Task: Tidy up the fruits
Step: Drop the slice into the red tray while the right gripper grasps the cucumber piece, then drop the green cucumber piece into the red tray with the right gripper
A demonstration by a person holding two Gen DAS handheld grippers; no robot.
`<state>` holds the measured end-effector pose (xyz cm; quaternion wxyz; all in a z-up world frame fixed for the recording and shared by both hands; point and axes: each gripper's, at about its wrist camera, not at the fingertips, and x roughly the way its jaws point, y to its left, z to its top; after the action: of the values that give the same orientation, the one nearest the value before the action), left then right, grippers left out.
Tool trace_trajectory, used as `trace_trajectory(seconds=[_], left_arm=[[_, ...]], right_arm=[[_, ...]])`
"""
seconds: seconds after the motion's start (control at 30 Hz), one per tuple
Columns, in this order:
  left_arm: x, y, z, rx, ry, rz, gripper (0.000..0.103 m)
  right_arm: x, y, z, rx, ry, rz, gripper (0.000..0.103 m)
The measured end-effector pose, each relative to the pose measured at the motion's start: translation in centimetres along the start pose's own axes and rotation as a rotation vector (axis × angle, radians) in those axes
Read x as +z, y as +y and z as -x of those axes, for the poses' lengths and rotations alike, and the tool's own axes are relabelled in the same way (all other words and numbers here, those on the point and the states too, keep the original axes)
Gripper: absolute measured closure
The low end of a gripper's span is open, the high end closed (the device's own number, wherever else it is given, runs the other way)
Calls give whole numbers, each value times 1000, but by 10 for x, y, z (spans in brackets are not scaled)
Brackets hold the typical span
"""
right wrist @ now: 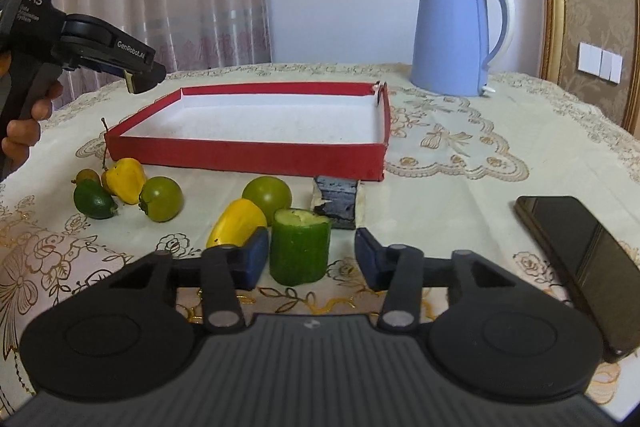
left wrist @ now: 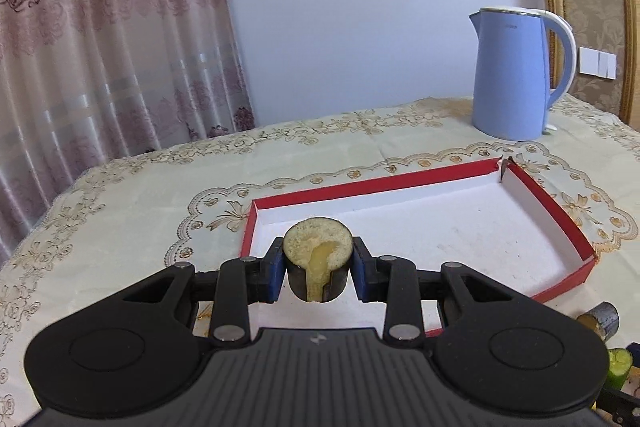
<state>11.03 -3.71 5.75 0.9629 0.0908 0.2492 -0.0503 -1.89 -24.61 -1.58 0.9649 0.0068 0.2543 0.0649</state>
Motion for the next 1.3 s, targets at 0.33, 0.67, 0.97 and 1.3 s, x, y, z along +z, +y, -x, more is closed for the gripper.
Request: trace_trajectory(seconds=[0.33, 0.67, 0.97, 1.3], left_arm=[[10, -5, -23, -32, 31, -5, 70], [12, -20, -32, 49, 60, -7, 21], [-15, 9, 47, 172, -127, 47, 2], [-69, 5, 91, 189, -102, 147, 2]], right_arm=[[2, 0, -13, 23, 40, -8, 72], [3, -10, -6, 32, 22, -31, 72], [18, -11, 14, 64, -53, -19, 72], [56, -12, 2, 66, -111, 36, 72]])
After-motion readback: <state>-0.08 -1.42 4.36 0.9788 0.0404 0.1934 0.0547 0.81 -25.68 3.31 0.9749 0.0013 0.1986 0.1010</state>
